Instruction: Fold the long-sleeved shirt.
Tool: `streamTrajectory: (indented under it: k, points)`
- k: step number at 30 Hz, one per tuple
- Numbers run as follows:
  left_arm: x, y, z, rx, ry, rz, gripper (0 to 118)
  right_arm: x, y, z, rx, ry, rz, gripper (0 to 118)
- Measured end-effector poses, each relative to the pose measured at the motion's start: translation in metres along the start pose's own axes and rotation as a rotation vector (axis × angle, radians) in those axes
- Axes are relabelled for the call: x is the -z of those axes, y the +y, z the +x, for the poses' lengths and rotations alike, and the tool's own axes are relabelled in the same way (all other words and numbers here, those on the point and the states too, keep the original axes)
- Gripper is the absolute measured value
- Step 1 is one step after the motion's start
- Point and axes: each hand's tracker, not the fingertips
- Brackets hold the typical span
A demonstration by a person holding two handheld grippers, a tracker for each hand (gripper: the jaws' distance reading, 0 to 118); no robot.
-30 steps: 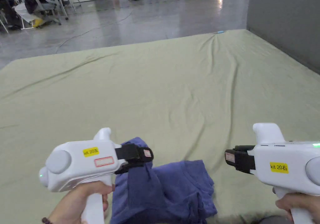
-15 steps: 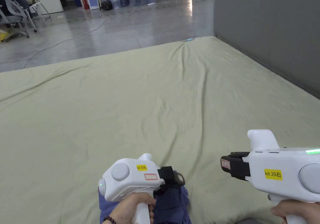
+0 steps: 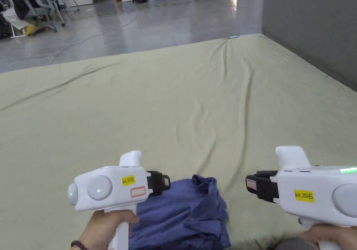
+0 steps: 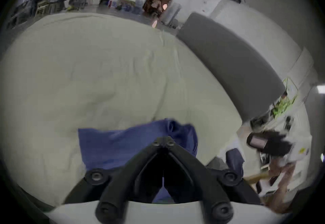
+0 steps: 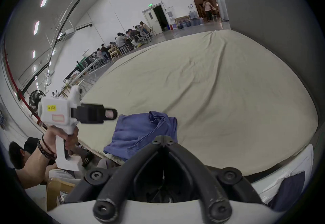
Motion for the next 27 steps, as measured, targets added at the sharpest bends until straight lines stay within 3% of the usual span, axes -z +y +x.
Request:
streamTrajectory:
  k: [6,8,11,17,22,27]
  points:
    - [0.069,-0.02,0.009,0.014,-0.022,-0.092,0,0.002,-0.002,0.001,0.009,0.015,0.001,0]
    - [0.091,-0.018,0.02,-0.028,-0.103,-0.116,0,-0.002,-0.003,0.005,0.012,0.016,0.0,0]
    - [0.117,-0.015,0.046,-0.04,-0.173,-0.143,0,-0.007,-0.004,0.015,0.029,-0.01,-0.002,0]
    - [0.164,-0.026,0.082,-0.05,-0.172,-0.275,0,-0.016,-0.007,0.033,0.057,-0.056,-0.004,0]
    - [0.131,-0.016,0.079,-0.052,-0.213,-0.249,0,-0.008,0.002,0.036,0.08,-0.043,-0.012,0]
    - [0.049,-0.001,0.042,-0.09,-0.237,-0.101,0,0.038,0.019,0.009,0.06,0.091,-0.052,0]
